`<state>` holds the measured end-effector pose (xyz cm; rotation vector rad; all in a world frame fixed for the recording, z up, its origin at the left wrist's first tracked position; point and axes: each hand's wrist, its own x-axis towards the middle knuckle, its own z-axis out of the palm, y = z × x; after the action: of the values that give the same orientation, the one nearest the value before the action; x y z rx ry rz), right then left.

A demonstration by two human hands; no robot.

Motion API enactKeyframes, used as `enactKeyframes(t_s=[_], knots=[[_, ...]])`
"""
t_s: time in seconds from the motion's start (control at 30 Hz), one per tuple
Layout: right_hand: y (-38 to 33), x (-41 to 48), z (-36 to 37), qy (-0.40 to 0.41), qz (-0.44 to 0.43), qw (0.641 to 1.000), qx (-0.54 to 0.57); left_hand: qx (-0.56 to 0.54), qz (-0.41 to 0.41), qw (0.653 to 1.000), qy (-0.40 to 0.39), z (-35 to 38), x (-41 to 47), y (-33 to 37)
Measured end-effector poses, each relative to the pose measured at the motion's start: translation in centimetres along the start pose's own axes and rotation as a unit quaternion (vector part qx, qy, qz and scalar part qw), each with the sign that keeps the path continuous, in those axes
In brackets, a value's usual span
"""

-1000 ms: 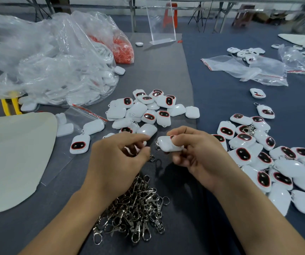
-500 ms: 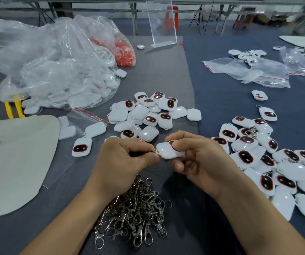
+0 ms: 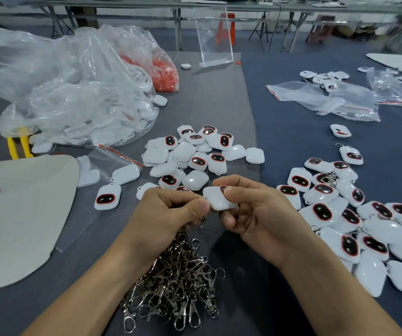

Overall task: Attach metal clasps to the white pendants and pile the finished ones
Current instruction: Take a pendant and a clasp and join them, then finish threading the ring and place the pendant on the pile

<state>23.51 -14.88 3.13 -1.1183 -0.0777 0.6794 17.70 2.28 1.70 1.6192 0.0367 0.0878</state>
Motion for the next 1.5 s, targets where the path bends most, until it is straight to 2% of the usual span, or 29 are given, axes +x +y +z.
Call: enactKeyframes(t_s=[0.1,0.17,0.2,0.23,0.33,0.4,0.43,0.47,0.53,0.6,0.67,0.83,0.93,1.0,1.1,1.13,1.17,1.2,1.27,1.37,1.43,1.5], knots=[[0.1,0.0,0.2,-0.007,0.0,1.0,0.008,0.023,0.019,0.999,0.018,-0.2,0.0,0.3],[0.3,0.0,0.1,0.008,0.0,1.0,0.001,0.124,0.084,0.988,0.039,-0.4,-0.1,0.3],[0.4,0.0,0.1,0.022,-0.006,1.0,-0.012,0.196,0.124,0.972,0.043,-0.5,-0.1,0.2],[0.6,0.1,0.1,0.041,-0.02,0.998,-0.033,0.283,0.164,0.944,0.042,-0.6,-0.2,0.0],[1.4,0.1,0.6,0.099,-0.108,0.978,-0.145,0.508,0.237,0.827,0.045,-0.4,-0.2,-0.3],[1.8,0.2,0.9,0.123,-0.169,0.947,-0.243,0.551,0.243,0.796,0.066,-0.2,-0.3,-0.4],[1.9,0.2,0.9,0.125,-0.185,0.939,-0.261,0.546,0.229,0.801,0.085,0.0,-0.4,-0.3],[1.8,0.2,0.9,0.12,-0.189,0.942,-0.249,0.523,0.201,0.822,0.102,0.1,-0.5,-0.1],[1.3,0.1,0.8,0.102,-0.164,0.965,-0.175,0.409,0.151,0.893,0.113,0.2,-0.3,0.1],[0.8,0.1,0.7,0.087,-0.113,0.985,-0.1,0.266,0.12,0.953,0.08,0.3,0.0,0.1],[0.5,0.2,0.5,0.077,-0.069,0.994,-0.043,0.19,0.103,0.975,0.054,0.6,0.1,0.2],[0.5,0.2,0.6,0.053,-0.035,0.998,-0.021,0.133,0.091,0.986,0.036,0.6,0.1,0.0],[0.7,0.1,0.7,0.061,-0.071,0.994,-0.049,0.169,0.118,0.977,0.049,0.3,0.1,-0.1],[1.0,-0.1,0.8,0.085,-0.142,0.98,-0.11,0.294,0.159,0.94,0.062,0.3,0.0,-0.3],[2.1,-0.2,1.4,0.121,-0.246,0.919,-0.283,0.514,0.235,0.823,0.052,0.2,0.0,-0.4],[2.5,-0.3,1.7,0.129,-0.257,0.907,-0.308,0.544,0.256,0.798,0.046,0.1,0.0,-0.5],[2.6,-0.3,1.9,0.137,-0.255,0.911,-0.295,0.55,0.261,0.791,0.054,0.1,0.0,-0.6],[2.4,-0.2,2.0,0.142,-0.24,0.929,-0.243,0.539,0.248,0.802,0.068,0.1,-0.1,-0.6],[1.8,0.0,1.8,0.146,-0.177,0.967,-0.11,0.467,0.204,0.855,0.1,0.1,-0.3,-0.3],[1.2,0.4,1.3,0.137,-0.081,0.987,-0.017,0.294,0.129,0.942,0.1,0.4,-0.2,-0.4],[1.2,0.5,1.2,0.128,-0.061,0.99,0.001,0.213,0.093,0.97,0.068,0.7,0.0,-0.4],[1.3,0.5,1.2,0.119,-0.055,0.991,0.003,0.165,0.087,0.981,0.052,0.9,0.0,-0.1]])
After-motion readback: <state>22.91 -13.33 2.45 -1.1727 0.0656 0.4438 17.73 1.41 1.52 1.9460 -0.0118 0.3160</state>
